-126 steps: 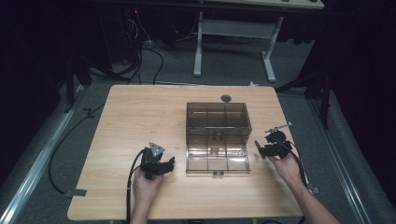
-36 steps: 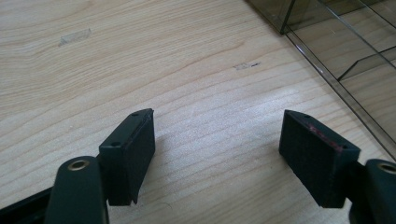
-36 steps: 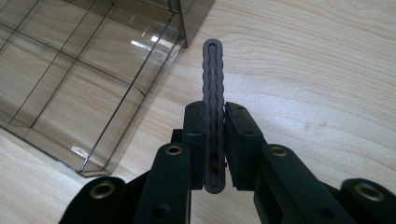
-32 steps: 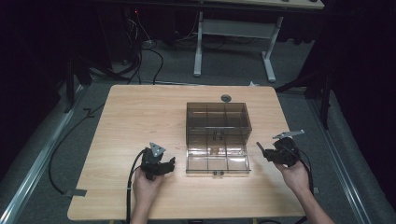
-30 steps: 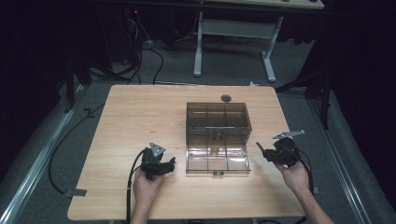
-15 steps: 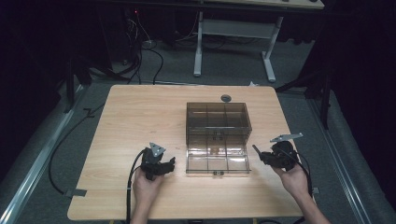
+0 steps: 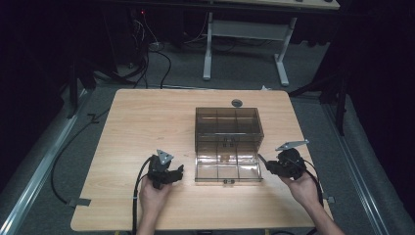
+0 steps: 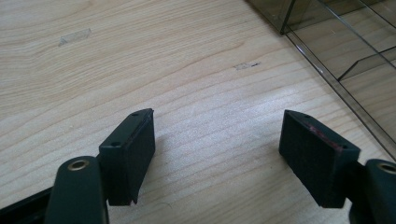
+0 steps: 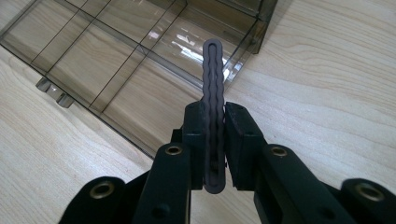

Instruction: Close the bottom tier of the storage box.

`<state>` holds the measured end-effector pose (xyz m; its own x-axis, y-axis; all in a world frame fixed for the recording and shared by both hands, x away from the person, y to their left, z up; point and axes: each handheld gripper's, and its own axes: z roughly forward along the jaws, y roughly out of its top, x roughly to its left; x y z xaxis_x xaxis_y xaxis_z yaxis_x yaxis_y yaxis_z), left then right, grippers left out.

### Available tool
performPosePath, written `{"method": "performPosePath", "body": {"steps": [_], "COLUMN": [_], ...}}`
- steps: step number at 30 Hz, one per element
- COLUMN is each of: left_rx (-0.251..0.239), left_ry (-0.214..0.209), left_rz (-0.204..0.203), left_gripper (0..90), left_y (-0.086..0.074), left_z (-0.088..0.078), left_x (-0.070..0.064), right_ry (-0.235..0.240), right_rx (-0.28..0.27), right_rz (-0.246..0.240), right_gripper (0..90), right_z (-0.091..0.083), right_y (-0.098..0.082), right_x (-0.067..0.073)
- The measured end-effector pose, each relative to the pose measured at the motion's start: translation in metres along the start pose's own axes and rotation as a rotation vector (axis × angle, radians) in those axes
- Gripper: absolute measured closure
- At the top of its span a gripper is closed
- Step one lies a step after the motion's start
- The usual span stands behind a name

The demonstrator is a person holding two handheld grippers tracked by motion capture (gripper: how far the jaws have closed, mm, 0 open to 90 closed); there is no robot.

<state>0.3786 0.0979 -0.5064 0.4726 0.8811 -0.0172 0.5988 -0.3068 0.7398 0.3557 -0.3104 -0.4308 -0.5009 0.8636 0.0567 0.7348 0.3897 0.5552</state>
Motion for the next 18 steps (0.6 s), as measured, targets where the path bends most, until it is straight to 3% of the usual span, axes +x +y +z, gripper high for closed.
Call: {"method": "performPosePath", "body": {"steps": [18], "left_rx": [0.000], "left_ry": [0.000], "left_rz": [0.000], "left_gripper": [27.5], "left_y": [0.0000], "left_z": [0.0000], "left_x": [0.0000], "right_ry": [0.028], "right_rx": [-0.022], "right_rz": [-0.043], "right_gripper": [79.4], "right_z": [0.0039], "right_y": [0.0039], "right_x": [0.0088]}}
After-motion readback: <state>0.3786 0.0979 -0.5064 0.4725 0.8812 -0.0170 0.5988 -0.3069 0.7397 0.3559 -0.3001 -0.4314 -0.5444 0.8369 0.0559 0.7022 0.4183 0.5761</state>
